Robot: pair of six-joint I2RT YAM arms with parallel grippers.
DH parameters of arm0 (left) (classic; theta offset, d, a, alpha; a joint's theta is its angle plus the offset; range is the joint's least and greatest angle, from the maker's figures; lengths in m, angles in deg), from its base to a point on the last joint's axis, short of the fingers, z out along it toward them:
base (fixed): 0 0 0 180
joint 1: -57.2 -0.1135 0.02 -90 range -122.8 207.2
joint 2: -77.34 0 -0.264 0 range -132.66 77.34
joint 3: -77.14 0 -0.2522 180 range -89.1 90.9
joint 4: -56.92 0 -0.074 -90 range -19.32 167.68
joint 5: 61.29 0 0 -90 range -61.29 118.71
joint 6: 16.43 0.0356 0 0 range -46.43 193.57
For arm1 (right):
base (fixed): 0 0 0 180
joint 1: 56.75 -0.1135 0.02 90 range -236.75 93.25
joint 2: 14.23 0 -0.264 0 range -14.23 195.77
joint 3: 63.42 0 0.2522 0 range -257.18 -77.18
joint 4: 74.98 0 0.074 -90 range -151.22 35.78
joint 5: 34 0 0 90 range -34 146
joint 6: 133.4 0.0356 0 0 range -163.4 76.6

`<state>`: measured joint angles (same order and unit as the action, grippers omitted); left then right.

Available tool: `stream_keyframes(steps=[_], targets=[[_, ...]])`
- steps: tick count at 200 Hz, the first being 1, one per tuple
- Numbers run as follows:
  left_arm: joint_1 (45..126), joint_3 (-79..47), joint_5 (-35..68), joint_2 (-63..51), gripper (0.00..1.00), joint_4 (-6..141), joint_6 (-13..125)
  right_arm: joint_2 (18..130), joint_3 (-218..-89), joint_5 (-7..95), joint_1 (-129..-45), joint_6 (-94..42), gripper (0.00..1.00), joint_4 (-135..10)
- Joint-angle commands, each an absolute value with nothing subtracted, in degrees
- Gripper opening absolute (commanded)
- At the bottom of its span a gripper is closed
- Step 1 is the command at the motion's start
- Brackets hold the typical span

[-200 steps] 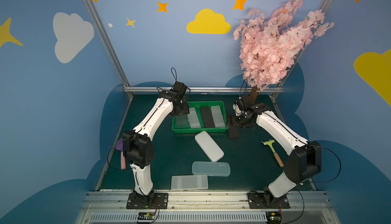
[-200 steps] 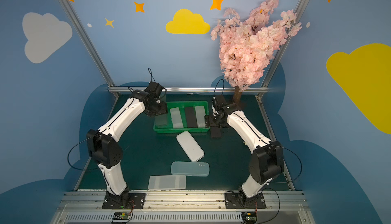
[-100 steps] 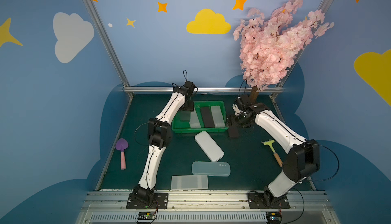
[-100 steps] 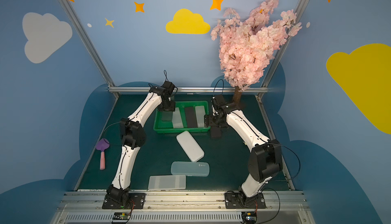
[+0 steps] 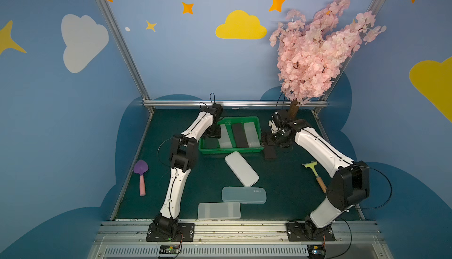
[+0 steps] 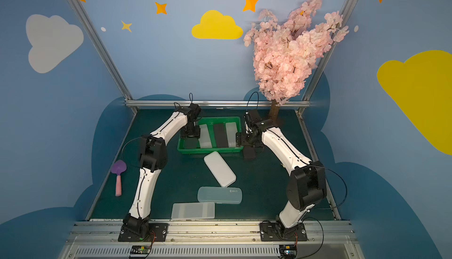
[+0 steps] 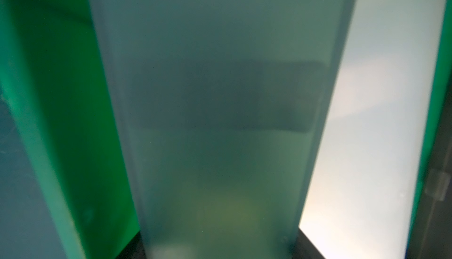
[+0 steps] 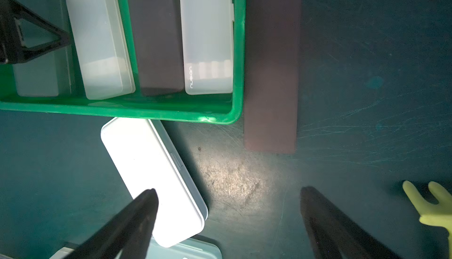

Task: Put the pencil case into the storage box
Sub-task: Place the pencil case at the storage box.

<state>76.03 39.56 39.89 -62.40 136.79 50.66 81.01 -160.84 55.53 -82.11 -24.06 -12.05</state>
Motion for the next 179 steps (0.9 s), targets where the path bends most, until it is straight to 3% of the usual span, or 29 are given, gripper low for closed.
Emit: stream_keyframes(steps=[1,179], targets=[[75.53,40.83,39.91,-62.33,0.58,136.60,49.09,80.51,-160.02,55.82,-82.41,-23.36,0.95,-12.35],[78.12,45.02,36.40,-68.10,0.59,137.92,47.19,78.58,-157.52,56.35,-82.41,-22.92,0.95,-11.89]])
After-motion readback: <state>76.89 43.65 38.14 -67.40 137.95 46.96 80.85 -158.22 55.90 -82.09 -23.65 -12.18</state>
